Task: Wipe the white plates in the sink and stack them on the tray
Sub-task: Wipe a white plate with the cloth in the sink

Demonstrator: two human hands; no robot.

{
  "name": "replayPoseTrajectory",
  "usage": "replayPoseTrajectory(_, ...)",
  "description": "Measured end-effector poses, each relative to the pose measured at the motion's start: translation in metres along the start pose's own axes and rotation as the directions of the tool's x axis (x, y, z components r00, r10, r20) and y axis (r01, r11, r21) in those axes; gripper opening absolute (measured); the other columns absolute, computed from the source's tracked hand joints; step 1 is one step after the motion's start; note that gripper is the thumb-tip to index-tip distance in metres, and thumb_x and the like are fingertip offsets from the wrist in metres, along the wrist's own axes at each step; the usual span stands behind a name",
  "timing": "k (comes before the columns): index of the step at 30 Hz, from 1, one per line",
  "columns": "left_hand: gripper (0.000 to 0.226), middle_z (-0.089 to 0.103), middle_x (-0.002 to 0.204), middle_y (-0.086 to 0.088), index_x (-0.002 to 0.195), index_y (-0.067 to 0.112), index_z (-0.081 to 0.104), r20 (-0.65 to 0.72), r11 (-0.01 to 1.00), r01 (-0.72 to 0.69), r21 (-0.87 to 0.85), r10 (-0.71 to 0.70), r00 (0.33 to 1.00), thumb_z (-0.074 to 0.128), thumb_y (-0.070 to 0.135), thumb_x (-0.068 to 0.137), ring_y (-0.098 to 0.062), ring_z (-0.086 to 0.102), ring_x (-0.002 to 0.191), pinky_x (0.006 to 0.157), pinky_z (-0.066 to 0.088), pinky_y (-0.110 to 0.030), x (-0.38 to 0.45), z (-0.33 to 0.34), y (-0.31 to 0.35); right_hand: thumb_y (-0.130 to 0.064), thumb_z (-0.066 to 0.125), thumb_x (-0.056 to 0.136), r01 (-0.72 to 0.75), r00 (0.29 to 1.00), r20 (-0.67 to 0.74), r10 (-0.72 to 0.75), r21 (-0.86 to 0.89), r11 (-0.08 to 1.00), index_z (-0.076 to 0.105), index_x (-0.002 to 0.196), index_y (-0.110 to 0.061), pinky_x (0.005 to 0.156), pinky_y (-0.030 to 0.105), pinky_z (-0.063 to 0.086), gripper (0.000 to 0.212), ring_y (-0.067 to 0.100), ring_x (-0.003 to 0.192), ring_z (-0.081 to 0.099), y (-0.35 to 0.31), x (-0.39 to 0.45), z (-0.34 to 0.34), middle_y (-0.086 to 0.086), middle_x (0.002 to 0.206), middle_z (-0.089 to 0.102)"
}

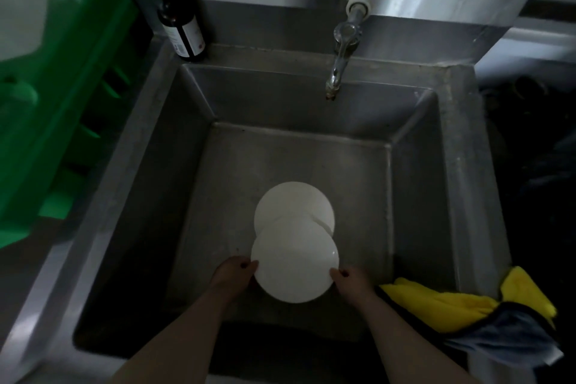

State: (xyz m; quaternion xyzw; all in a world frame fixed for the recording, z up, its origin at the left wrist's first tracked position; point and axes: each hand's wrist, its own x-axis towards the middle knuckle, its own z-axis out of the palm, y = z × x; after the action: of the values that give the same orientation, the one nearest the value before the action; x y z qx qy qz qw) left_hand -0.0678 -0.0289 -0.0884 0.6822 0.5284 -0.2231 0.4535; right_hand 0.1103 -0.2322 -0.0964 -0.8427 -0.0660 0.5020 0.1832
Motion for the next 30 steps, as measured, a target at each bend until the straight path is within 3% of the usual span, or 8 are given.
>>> replayPoseTrajectory(4, 0.039, 0.069, 0.119, -0.013, 0.116, 0.008, 0.071, 0.017, 1.000, 0.023, 0.019, -0.023, 1.000, 0.055, 0.040, 0.100, -0.023, 0.063, 0.104, 0.083, 0.044, -0.025, -0.016, -0.008, 0.004, -0.034, 0.051, 0.101, -0.048, 0.998, 0.038, 0.046, 0.059, 0.997, 0.065, 0.090, -0.011, 0.069, 0.028, 0.043, 0.029, 0.026, 0.088, 0.060, -0.002, -0.016, -0.005, 0.011, 0.094, 0.064)
replayPoseTrajectory(7, 0.041, 0.069, 0.120, -0.015, 0.118, 0.008, 0.071, 0.024, 0.998, 0.055, -0.021, -0.055, 0.998, 0.057, 0.041, 0.099, -0.027, 0.065, 0.109, 0.093, 0.050, -0.030, -0.024, -0.014, 0.010, -0.031, 0.051, 0.099, -0.055, 0.998, 0.039, 0.051, 0.133, 0.990, 0.067, 0.107, -0.005, 0.074, 0.031, 0.049, 0.031, 0.029, 0.092, 0.062, -0.008, -0.028, -0.012, 0.015, 0.101, 0.067)
replayPoseTrajectory(13, 0.038, 0.072, 0.109, -0.020, 0.101, 0.003, 0.072, 0.054, 0.976, 0.159, -0.152, -0.153, 0.987, 0.054, 0.037, 0.099, -0.032, 0.069, 0.101, 0.092, 0.054, -0.039, -0.019, -0.021, 0.017, -0.022, 0.046, 0.098, -0.116, 0.993, 0.022, 0.115, 0.310, 0.944, 0.055, 0.074, -0.013, 0.047, 0.021, 0.035, 0.027, 0.021, 0.057, 0.049, -0.025, -0.050, -0.026, 0.009, 0.068, 0.055)
replayPoseTrajectory(16, 0.032, 0.065, 0.077, -0.022, 0.074, 0.002, 0.064, 0.052, 0.898, 0.201, -0.392, -0.197, 0.979, 0.061, 0.022, 0.098, -0.032, 0.063, 0.071, 0.067, 0.052, -0.038, -0.046, -0.030, 0.036, -0.022, 0.044, 0.100, -0.118, 0.993, 0.026, 0.118, 0.412, 0.904, 0.047, 0.062, -0.017, 0.043, 0.019, 0.025, 0.039, 0.017, 0.046, 0.035, -0.037, -0.064, -0.032, 0.003, 0.051, 0.043)
replayPoseTrajectory(19, 0.033, 0.057, 0.067, -0.013, 0.071, 0.006, 0.056, 0.106, 0.831, 0.248, -0.498, -0.226, 0.968, 0.058, 0.022, 0.100, -0.021, 0.054, 0.057, 0.044, 0.043, -0.021, -0.060, -0.036, 0.046, -0.023, 0.042, 0.100, -0.119, 0.993, 0.041, 0.113, 0.450, 0.885, 0.045, 0.061, -0.016, 0.045, 0.021, 0.021, 0.039, 0.014, 0.043, 0.030, -0.053, -0.084, -0.043, 0.002, 0.049, 0.037)
replayPoseTrajectory(23, 0.041, 0.054, 0.046, -0.006, 0.066, 0.011, 0.049, 0.097, 0.795, 0.249, -0.554, -0.236, 0.967, 0.051, 0.029, 0.103, -0.013, 0.051, 0.037, 0.033, 0.036, -0.014, -0.066, -0.051, 0.056, -0.022, 0.044, 0.095, -0.204, 0.979, 0.104, 0.176, 0.509, 0.836, 0.045, 0.064, -0.019, 0.045, 0.016, 0.020, 0.032, 0.009, 0.043, 0.026, -0.074, -0.098, -0.062, -0.002, 0.052, 0.034)
replayPoseTrajectory(25, 0.044, 0.050, 0.037, -0.002, 0.064, 0.012, 0.047, 0.086, 0.815, 0.235, -0.529, -0.224, 0.971, 0.048, 0.031, 0.104, -0.011, 0.047, 0.031, 0.036, 0.036, -0.015, -0.076, -0.061, 0.064, -0.019, 0.044, 0.092, -0.232, 0.973, 0.123, 0.197, 0.548, 0.804, 0.049, 0.066, -0.019, 0.046, 0.014, 0.023, 0.026, 0.008, 0.045, 0.028, -0.082, -0.105, -0.071, -0.003, 0.052, 0.037)
replayPoseTrajectory(30, 0.064, 0.048, 0.044, 0.002, 0.044, 0.014, 0.061, 0.146, 0.841, 0.257, -0.476, -0.213, 0.966, 0.043, 0.030, 0.103, -0.014, 0.048, 0.058, 0.061, 0.041, -0.024, -0.099, -0.085, 0.089, -0.023, 0.044, 0.094, -0.250, 0.968, 0.124, 0.219, 0.589, 0.769, 0.051, 0.065, -0.019, 0.038, 0.009, 0.021, 0.030, 0.005, 0.042, 0.025, -0.102, -0.128, -0.092, -0.008, 0.041, 0.034)
